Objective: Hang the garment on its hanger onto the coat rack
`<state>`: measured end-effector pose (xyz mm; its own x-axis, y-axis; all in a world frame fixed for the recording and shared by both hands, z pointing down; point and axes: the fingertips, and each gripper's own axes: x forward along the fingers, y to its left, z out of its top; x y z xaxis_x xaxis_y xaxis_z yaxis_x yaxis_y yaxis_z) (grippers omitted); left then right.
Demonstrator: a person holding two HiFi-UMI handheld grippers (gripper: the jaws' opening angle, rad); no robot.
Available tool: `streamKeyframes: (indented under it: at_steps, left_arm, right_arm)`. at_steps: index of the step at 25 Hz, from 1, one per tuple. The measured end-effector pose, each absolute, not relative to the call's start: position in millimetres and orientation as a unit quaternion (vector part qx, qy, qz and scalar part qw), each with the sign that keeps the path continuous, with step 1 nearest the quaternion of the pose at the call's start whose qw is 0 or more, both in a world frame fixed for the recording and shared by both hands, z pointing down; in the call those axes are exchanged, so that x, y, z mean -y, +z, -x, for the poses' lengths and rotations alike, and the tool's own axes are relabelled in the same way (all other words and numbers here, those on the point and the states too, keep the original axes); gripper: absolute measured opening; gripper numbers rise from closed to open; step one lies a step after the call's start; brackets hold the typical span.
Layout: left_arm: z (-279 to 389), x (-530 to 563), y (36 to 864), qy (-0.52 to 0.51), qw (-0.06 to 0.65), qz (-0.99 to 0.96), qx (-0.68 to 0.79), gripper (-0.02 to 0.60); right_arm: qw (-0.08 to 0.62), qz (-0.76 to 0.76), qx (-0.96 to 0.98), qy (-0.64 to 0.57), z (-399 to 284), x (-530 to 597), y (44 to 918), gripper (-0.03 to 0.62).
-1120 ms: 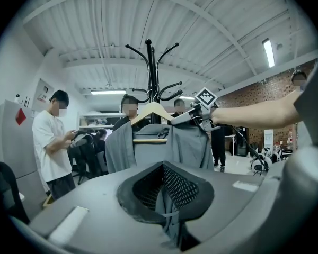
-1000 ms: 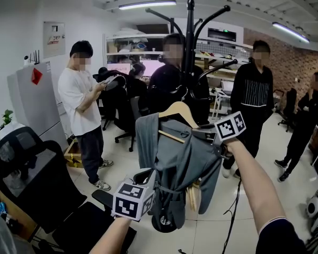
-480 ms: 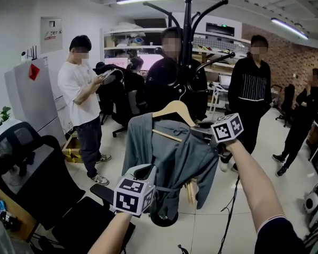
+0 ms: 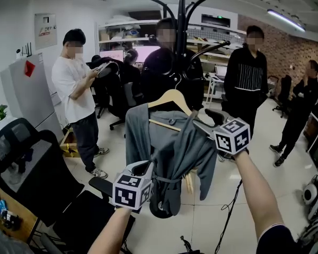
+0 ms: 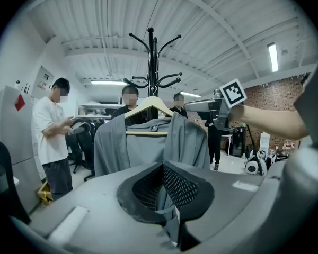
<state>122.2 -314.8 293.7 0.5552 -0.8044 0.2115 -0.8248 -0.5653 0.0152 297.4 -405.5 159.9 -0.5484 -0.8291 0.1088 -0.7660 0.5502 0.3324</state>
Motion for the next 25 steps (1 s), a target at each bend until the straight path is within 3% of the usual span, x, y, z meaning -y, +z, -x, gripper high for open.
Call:
streamKeyframes:
  at_steps: [4, 11, 17, 25]
  left_arm:
    - [-119, 309, 310, 0.093, 0.07, -0.88, 0.461, -0.014]
    - [-126, 298, 321, 0.086, 0.084, -0.887, 0.446, -0.014]
    - [-129, 278, 330, 0.077, 0.093, -0.893, 0.434, -0.014]
    - [-130, 270, 329, 0.067, 0.098, -0.897, 0.425, -0.014]
  right_arm:
    - [0.104, -0.472, 0.864, -0.142, -284, 352, 182, 0.262]
    - [0.084, -0.46, 0.884, -0.024, -258, 311, 272, 0.212]
    - [0.052, -0.464, 0.883, 0.037, -240, 273, 313, 0.003]
    - [0.026, -0.435, 0.898, 0.061, -219, 251, 307, 0.0]
